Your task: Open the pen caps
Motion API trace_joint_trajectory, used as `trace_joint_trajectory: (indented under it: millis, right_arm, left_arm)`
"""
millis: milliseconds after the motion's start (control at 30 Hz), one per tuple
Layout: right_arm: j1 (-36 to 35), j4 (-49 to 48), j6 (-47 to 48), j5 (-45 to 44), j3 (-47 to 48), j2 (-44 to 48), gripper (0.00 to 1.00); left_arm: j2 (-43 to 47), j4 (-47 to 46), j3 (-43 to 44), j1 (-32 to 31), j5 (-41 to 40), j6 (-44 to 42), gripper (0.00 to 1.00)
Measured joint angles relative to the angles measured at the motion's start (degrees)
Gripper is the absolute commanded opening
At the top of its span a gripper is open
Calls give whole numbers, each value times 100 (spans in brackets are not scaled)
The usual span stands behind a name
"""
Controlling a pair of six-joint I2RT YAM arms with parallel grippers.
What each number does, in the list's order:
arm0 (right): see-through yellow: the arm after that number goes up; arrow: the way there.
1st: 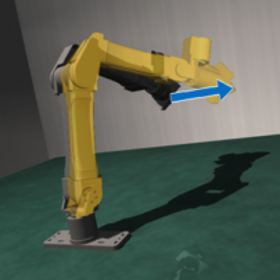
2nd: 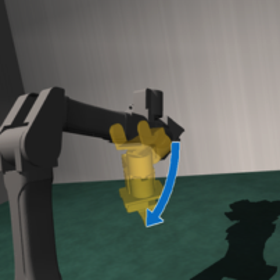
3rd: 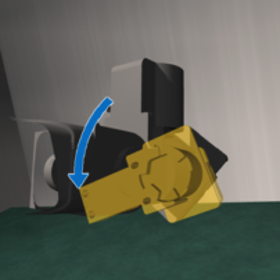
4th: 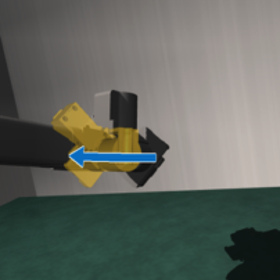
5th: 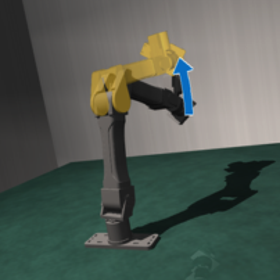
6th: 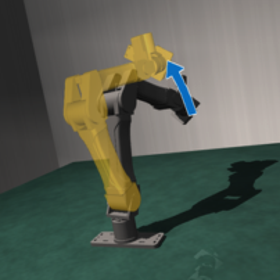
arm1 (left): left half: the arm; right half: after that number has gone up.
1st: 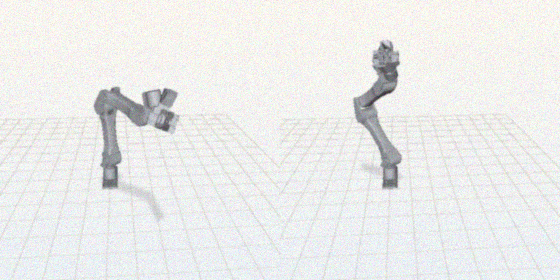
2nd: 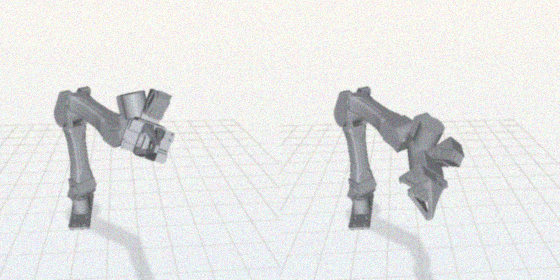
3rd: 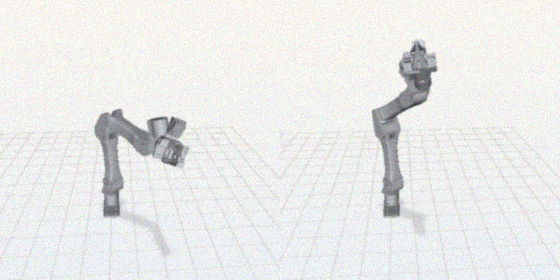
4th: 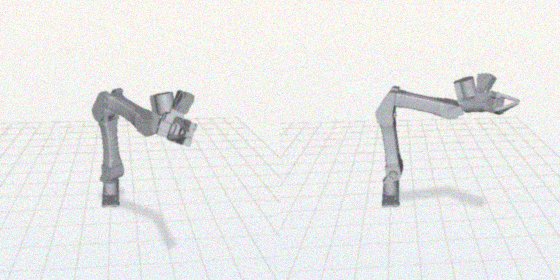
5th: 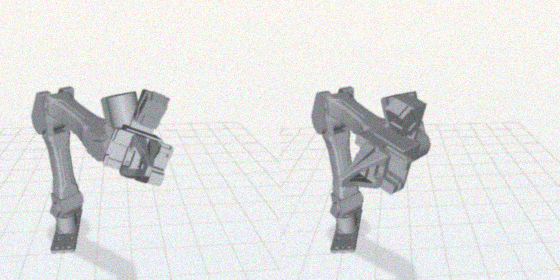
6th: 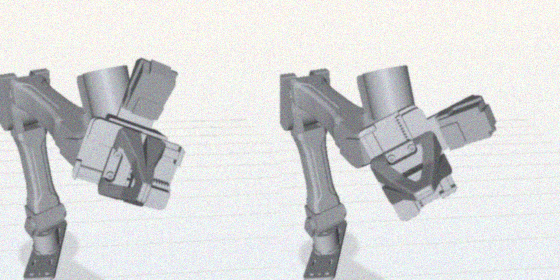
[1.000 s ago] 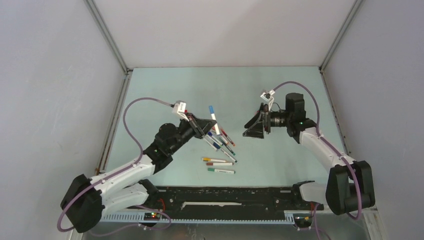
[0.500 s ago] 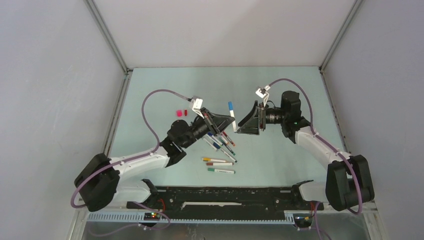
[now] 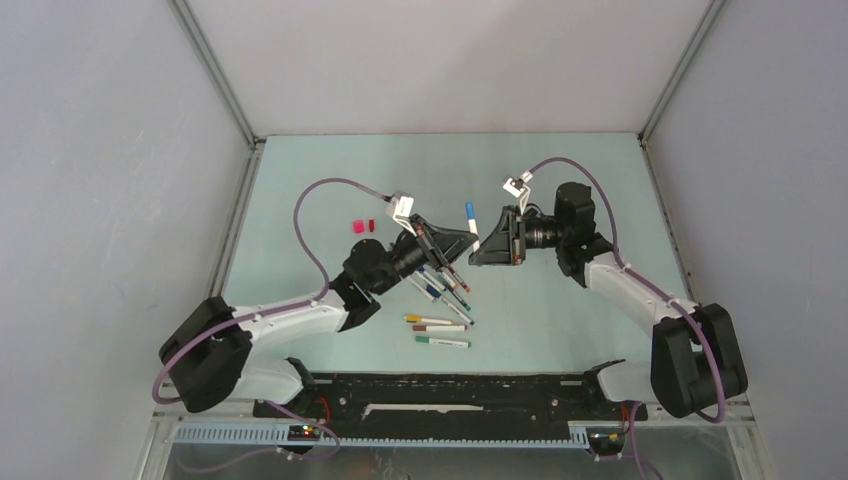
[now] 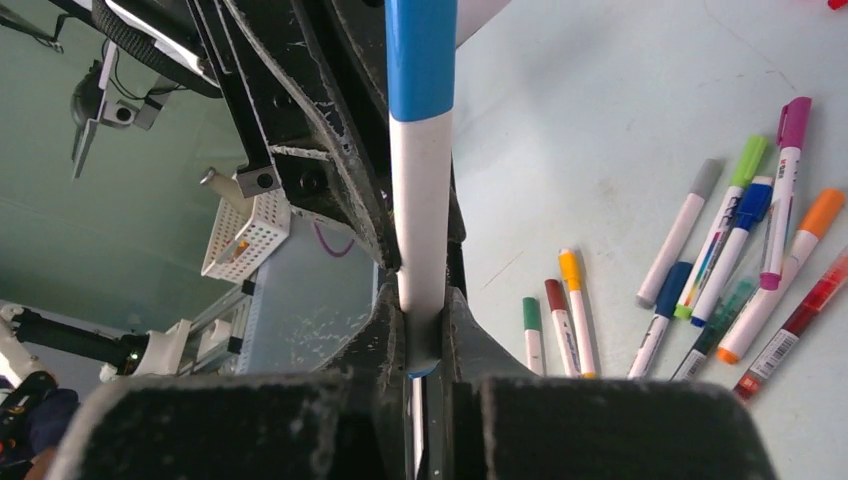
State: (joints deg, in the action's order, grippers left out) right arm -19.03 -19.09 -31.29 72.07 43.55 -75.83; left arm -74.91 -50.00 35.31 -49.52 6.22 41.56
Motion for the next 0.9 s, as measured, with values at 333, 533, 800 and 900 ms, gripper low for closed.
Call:
trace_joint_trajectory:
  millis: [333, 533, 800, 900]
  right_arm:
    - [-11, 81, 308, 109, 0, -4, 0]
    - [-118, 275, 546, 170, 0, -20, 0]
    - [-192, 588, 804, 166, 2, -76, 0]
    - [-192, 623, 807, 166, 2, -94, 0]
  left_arm:
    - [625, 796, 13, 107, -256, -149, 88]
    - [850, 1506, 538, 466, -190, -133, 87]
    - [503, 2074, 1069, 529, 2, -50, 72]
    - [396, 2212, 1091, 529, 63, -35, 66]
